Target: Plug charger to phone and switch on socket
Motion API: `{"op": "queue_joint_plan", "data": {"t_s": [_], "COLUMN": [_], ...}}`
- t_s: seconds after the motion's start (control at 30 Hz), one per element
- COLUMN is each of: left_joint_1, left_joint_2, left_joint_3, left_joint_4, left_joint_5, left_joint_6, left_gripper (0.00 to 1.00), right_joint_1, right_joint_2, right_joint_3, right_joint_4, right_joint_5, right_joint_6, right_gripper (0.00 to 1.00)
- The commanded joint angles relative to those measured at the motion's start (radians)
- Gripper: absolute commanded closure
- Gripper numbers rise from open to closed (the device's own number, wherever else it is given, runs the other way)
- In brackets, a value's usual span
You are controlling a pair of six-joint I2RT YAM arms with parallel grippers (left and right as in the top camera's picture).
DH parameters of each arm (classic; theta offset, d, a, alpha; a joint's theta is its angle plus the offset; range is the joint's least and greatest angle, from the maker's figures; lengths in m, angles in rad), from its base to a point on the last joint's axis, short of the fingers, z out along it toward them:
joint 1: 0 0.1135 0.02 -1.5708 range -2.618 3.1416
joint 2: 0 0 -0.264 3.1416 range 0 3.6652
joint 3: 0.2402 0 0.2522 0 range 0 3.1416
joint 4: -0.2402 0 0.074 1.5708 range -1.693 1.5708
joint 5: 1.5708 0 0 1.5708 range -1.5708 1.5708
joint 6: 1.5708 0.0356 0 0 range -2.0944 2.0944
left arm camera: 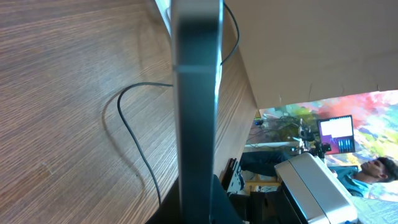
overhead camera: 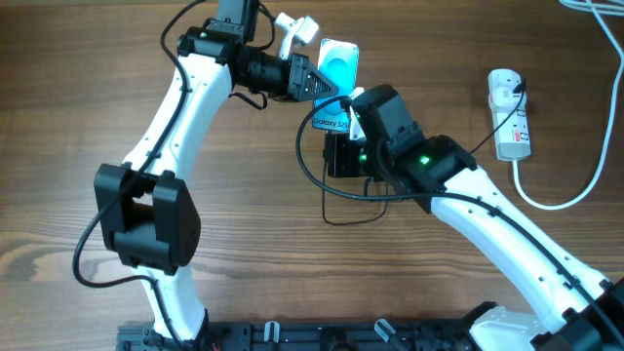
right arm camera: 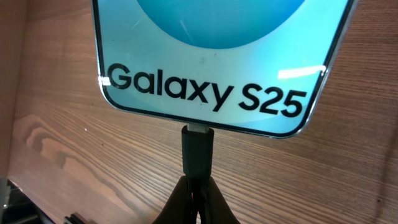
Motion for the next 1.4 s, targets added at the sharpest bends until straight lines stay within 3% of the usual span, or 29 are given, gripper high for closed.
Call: {"op": "queue_joint_plan", "data": {"t_s": [0.0,0.67,0.9,1.0,1.13,1.2,1.23,1.27,1.33,1.37], "left_joint_1": [-0.003,-0.003,-0.003,-0.002,0.0,0.0,0.0,0.0,-0.001,-0.001], "left_joint_2": [-0.037,-0.037,-0.037,-0.037,-0.037,-0.037,-0.036,-0.035,-0.023,-0.015], "left_joint_3": [0.003,0.003,0.003,0.003,0.003,0.003,0.001,-0.001,-0.017,-0.034], "left_joint_4": [-0.005,-0.021,-0.02,-0.014,-0.008,-0.009,-0.009,-0.01,-0.016,-0.016], "left_joint_5": [0.036,0.036,0.035,0.022,-0.153,-0.315,-0.377,-0.402,-0.414,-0.426], "left_joint_6": [0.02,0.027,0.027,0.027,-0.038,-0.111,-0.146,-0.162,-0.165,-0.166], "left_gripper": [0.96,0.96,0.96,0.96,0.96,0.96,0.96,0.96,0.96,0.96], "right_joint_1": [-0.01,-0.038,-0.038,-0.038,-0.038,-0.038,-0.038,-0.038,-0.038,-0.038], "right_joint_2": [0.011,0.011,0.011,0.011,0.011,0.011,0.011,0.011,0.011,0.011], "right_joint_3": [0.025,0.025,0.025,0.025,0.025,0.025,0.025,0.025,0.025,0.025], "right_joint_4": [0.016,0.082,0.09,0.083,0.047,-0.008,-0.031,-0.055,-0.115,-0.135], "right_joint_5": [0.036,0.101,0.13,0.068,-0.037,-0.042,-0.058,-0.065,-0.065,-0.053], "right_joint_6": [0.026,-0.064,-0.082,-0.082,-0.08,-0.078,-0.078,-0.078,-0.081,-0.082], "right_gripper": [0.95,0.95,0.87,0.76,0.57,0.33,0.26,0.22,0.0,0.01]}}
